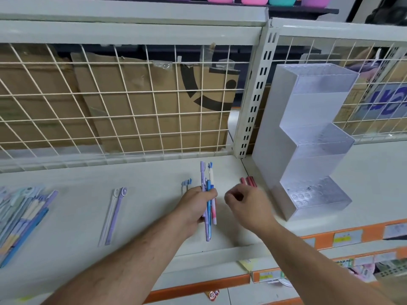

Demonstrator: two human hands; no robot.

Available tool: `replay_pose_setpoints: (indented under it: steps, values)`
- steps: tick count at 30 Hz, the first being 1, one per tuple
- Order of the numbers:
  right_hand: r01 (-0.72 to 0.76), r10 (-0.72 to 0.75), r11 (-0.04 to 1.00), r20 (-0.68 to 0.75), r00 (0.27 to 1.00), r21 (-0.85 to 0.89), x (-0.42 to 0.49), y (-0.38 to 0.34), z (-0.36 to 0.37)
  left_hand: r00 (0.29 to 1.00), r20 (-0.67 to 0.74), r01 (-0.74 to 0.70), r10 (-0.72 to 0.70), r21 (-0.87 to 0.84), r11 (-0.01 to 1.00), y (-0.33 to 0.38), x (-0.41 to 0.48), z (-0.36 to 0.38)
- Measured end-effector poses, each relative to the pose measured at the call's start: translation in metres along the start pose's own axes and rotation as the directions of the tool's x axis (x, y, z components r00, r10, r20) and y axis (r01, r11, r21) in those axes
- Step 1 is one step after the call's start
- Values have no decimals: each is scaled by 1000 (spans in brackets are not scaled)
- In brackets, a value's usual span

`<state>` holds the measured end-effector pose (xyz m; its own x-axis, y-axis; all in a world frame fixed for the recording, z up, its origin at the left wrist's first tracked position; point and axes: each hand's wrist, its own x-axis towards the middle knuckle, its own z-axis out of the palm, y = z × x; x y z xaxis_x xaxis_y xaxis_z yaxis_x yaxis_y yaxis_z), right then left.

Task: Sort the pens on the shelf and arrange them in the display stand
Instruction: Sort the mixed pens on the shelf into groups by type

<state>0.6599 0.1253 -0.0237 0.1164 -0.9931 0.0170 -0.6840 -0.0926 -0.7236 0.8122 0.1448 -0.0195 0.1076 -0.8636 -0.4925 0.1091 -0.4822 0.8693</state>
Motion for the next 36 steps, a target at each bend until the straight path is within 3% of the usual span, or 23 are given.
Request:
replay_pose_setpoints:
  steps: [2,5,10,13,18,23,32,36]
  values:
    - [-126,91,937,122,988,325,-5,-16,0,1000,1,0,0,-27,1000,-1,-4,-5]
    - [-181,55,879,283,957,442,-13,-34,5,1000,24,-6,7,-29,1000,-3,-12,-16]
    - [-134,-11,904,335,942,406,-23,-61,28,996,57,-59,64,-92,994,-3,-25,-46]
    - [-144,13,917,332,943,373,-24,-72,44,997,0,-78,78,-76,994,-7,-27,-67]
    - [-159,149,986,136,979,59,-18,-66,58,995,-88,-56,53,-34,998,-14,-24,-100]
    - [-190,220,962,147,964,-197,-14,-57,64,998,-53,-35,33,-35,999,-16,-21,-113]
    - [-227,272,943,170,947,-242,-11,-63,66,997,-72,21,-24,-50,999,-11,-18,-116]
    - [-194,212,970,121,970,-148,-18,-68,64,998,-63,16,-19,-51,999,-9,-20,-114]
